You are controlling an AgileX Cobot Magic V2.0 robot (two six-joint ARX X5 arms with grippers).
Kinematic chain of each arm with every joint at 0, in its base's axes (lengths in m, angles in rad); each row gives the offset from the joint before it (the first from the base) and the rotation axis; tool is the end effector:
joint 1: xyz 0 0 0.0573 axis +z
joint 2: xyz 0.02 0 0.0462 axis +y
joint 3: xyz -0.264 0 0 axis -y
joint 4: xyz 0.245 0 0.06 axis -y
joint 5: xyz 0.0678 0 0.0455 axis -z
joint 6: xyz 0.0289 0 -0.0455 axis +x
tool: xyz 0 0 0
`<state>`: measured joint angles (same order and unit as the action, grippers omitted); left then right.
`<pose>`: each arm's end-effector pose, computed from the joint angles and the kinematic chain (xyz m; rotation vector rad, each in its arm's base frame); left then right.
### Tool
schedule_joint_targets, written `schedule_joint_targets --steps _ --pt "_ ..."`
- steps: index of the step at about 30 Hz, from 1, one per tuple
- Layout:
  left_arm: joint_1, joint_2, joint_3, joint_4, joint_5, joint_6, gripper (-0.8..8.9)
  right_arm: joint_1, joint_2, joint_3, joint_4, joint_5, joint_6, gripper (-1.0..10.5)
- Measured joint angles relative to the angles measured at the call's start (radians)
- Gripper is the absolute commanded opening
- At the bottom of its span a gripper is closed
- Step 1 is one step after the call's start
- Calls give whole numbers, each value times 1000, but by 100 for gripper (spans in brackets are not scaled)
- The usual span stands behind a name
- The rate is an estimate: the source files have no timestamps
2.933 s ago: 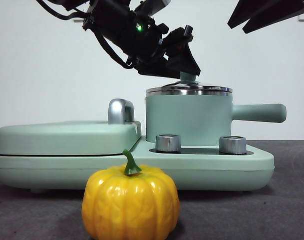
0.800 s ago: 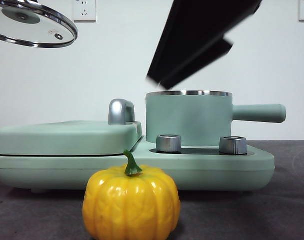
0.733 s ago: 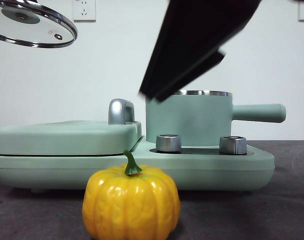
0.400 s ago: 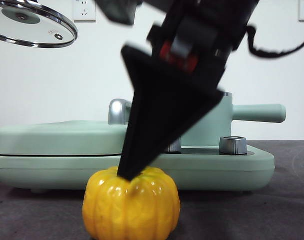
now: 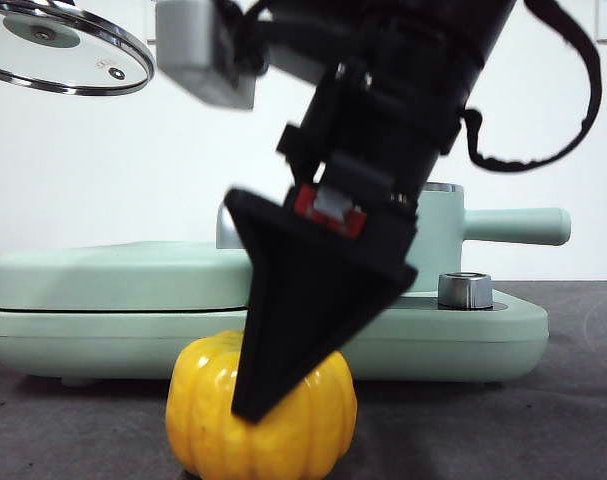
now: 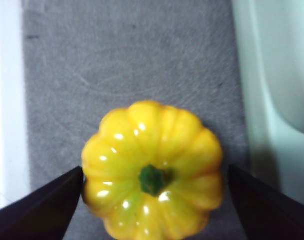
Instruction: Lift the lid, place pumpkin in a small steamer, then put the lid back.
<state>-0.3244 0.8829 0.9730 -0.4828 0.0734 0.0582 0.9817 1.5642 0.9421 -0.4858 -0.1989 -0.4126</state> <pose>0.1702 -0.0595 0.3523 0.1062 0.3807 -0.4040 0.1593 0.2487 0.1875 -0.7749 0.8608 1.2787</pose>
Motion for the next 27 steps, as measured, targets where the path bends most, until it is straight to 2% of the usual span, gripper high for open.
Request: schedule_joint_targets --steps 6,11,15,19,23,27 --pt "0 0 0 0 0 0 15 6 9 0 -7 -10 13 418" --pt "0 0 0 1 0 0 15 4 -36 5 -114 -8 64 418" --pt "0 0 0 1 0 1 15 -11 -150 13 -229 -5 140 418" --pt "0 0 0 1 0 1 15 -43 -263 52 -387 40 238 418" --pt "0 0 0 1 -1 1 15 -109 -350 135 -565 84 338 418" --pt "0 0 0 1 0 1 15 -201 -354 269 -727 92 399 418"
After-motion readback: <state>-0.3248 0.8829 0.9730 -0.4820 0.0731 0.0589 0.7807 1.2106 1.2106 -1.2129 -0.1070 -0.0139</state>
